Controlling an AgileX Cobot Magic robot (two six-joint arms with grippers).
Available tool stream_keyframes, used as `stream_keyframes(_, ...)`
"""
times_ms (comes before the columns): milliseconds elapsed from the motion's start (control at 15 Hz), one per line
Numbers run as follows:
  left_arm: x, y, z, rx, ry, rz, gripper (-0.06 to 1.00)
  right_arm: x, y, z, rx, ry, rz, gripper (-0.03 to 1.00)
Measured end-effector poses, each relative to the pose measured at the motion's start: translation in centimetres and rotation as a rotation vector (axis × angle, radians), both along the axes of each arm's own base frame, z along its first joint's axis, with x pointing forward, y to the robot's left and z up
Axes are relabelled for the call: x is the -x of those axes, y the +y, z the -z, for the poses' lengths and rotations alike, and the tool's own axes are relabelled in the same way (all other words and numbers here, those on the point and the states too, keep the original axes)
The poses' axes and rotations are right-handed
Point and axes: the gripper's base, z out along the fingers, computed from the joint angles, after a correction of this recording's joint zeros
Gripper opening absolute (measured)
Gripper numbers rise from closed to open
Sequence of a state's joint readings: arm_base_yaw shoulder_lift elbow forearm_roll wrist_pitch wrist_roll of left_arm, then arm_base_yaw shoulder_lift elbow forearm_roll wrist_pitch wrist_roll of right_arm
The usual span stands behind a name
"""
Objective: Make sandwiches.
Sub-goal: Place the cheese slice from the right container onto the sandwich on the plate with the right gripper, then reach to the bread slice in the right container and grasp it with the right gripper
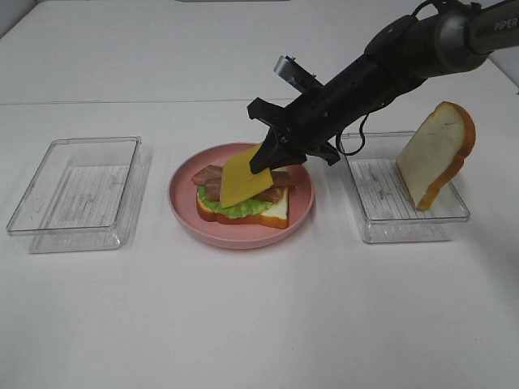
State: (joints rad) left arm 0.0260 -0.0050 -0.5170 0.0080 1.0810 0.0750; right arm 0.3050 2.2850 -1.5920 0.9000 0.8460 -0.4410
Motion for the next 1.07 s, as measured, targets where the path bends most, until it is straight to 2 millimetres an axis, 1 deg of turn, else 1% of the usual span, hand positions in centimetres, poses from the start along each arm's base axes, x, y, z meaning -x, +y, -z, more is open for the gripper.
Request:
stream_keyframes(67, 0.0, 0.0, 0.0, 0.000, 0.000, 0.000, 0.87, 0.0, 0.0, 0.0, 0.007, -0.003, -0.004, 0.04)
stream_keyframes(200, 0.0, 0.0, 0.0, 0.000, 0.000, 0.000, 0.87, 0.0, -0.1, 0.1, 0.014, -0.005, -0.010, 0.15)
stream_keyframes(267, 0.0, 0.0, 0.0, 0.000, 0.000, 0.000, 0.87, 0.1, -0.2, 0.2, 0.030, -0.009, -0.020, 0.31)
stream_keyframes(400, 0.0, 0.0, 0.0, 0.000, 0.000, 0.000, 0.87, 0.1, -0.2, 0.1, 0.035, -0.014, -0.024, 0.46)
stream_keyframes(467, 0.0, 0.0, 0.0, 0.000, 0.000, 0.000, 0.87, 0.1, -0.3, 0.0, 0.040, -0.018, -0.027, 0.49)
stream_keyframes(600, 0.0, 0.0, 0.0, 0.000, 0.000, 0.000, 0.87, 0.0, -0.5, -0.7, 0.066, -0.053, -0.040, 0.58)
stream_keyframes(667, 0.0, 0.0, 0.0, 0.000, 0.000, 0.000, 0.87, 0.0, -0.6, -1.3, 0.080, -0.065, -0.036, 0.60)
stream_keyframes(867, 0.0, 0.0, 0.0, 0.000, 0.000, 0.000, 0.87, 0.1, -1.2, -2.5, 0.148, -0.088, -0.037, 0.63)
stream_keyframes(1000, 0.0, 0.0, 0.0, 0.000, 0.000, 0.000, 0.87, 0.2, -1.5, -3.6, 0.167, -0.105, -0.024, 0.68)
stream_keyframes(1067, 0.0, 0.0, 0.0, 0.000, 0.000, 0.000, 0.87, 0.4, -1.6, -4.7, 0.178, -0.130, -0.025, 0.73)
